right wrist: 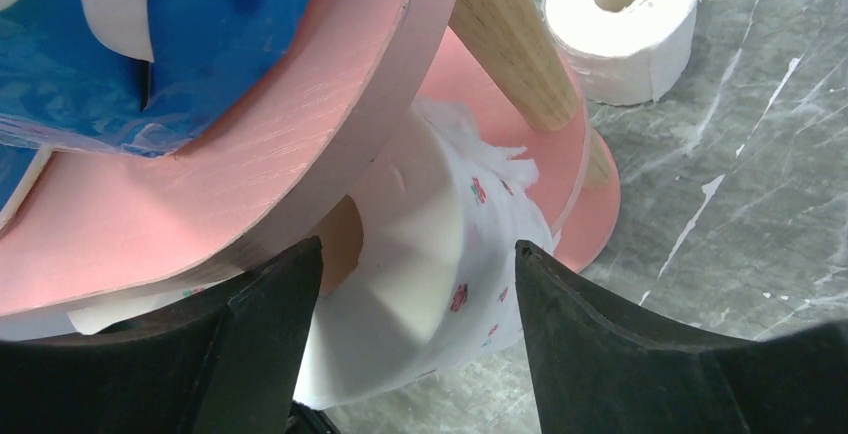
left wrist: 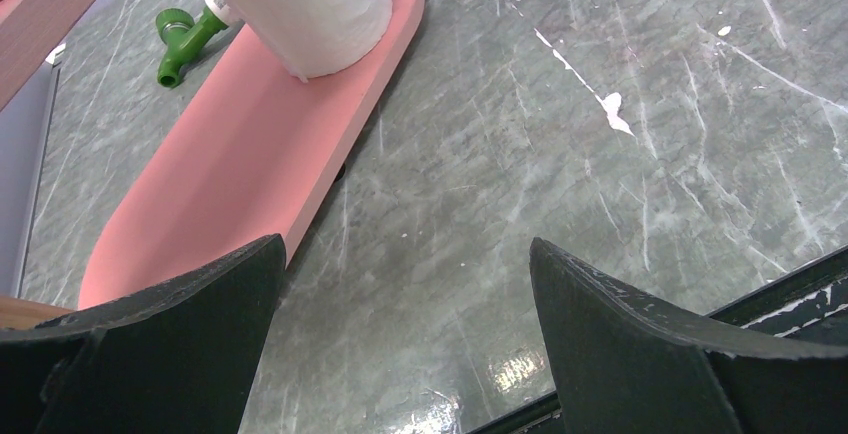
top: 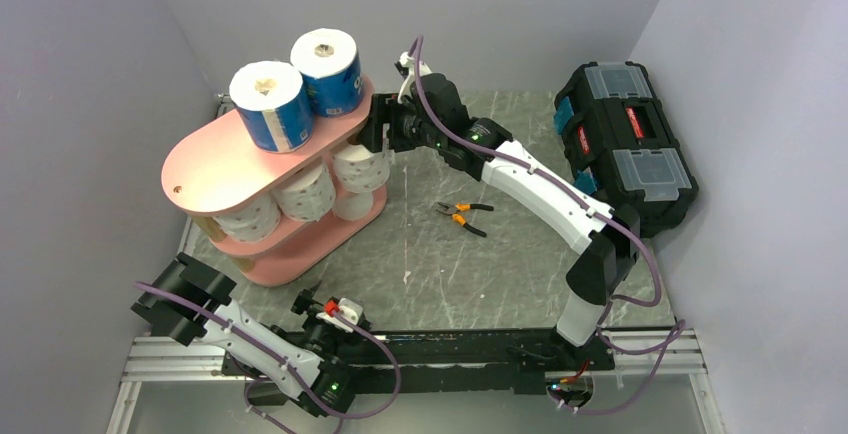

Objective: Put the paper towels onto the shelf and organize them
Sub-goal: Place the paper towel on the shelf.

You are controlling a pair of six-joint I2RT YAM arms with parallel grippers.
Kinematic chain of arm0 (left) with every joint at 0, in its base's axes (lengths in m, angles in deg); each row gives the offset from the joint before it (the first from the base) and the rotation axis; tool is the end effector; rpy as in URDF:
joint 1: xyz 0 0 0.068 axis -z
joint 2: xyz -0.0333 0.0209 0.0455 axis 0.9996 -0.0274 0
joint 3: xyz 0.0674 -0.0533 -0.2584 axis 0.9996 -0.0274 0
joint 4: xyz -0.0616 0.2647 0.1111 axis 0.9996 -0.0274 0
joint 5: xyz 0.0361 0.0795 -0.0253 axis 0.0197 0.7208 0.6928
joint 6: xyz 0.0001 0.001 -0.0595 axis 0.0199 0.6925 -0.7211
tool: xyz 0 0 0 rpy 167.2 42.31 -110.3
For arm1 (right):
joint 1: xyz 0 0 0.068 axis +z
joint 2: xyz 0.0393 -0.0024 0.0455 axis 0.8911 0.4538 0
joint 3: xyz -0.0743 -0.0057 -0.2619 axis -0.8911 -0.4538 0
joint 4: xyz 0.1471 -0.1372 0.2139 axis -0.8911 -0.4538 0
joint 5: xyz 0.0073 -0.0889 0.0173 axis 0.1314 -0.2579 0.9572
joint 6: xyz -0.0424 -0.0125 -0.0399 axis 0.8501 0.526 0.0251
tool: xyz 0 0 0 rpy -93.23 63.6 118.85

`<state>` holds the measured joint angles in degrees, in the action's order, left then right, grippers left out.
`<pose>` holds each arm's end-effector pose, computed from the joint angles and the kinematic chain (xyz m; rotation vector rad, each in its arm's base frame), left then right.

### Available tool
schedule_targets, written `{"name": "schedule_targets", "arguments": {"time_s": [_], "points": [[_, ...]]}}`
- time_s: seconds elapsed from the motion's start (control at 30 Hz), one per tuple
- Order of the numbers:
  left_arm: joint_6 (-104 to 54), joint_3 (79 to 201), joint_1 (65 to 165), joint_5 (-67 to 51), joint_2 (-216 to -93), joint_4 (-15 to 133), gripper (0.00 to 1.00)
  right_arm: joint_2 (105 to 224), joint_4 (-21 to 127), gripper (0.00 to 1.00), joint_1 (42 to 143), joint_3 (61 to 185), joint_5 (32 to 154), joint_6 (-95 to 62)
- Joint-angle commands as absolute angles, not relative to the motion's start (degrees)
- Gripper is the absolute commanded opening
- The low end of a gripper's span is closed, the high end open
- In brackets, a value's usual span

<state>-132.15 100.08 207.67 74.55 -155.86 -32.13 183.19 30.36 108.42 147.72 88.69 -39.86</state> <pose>-0.0325 -0.1439 0.1539 0.5309 1.6823 -0.0205 0.3140 0.3226 0.3939 -0.3173 2.0470 0.9100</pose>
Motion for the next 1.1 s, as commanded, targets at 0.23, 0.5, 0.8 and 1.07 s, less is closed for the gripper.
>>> {"name": "schedule_targets", "arguments": {"time_s": [0.23, 0.5, 0.8, 1.07], "points": [[-152.89, 100.34, 208.17, 75.88, -156.00, -32.86, 0.99, 180.49, 36.57, 0.81, 108.78, 147.66, 89.36, -41.45], [-153.04, 100.54, 208.23, 75.81, -156.17, -33.20, 0.99, 176.47, 44.23, 0.87, 108.72, 140.77, 90.72, -42.84], [-152.99, 100.77, 208.34, 75.64, -156.28, -33.27, 0.99, 174.38, 48.75, 0.89, 108.67, 136.93, 93.22, -45.47], [-153.31, 100.92, 208.73, 75.51, -156.81, -33.30, 0.99, 174.70, 52.53, 0.89, 108.41, 134.99, 97.31, -48.84]]}}
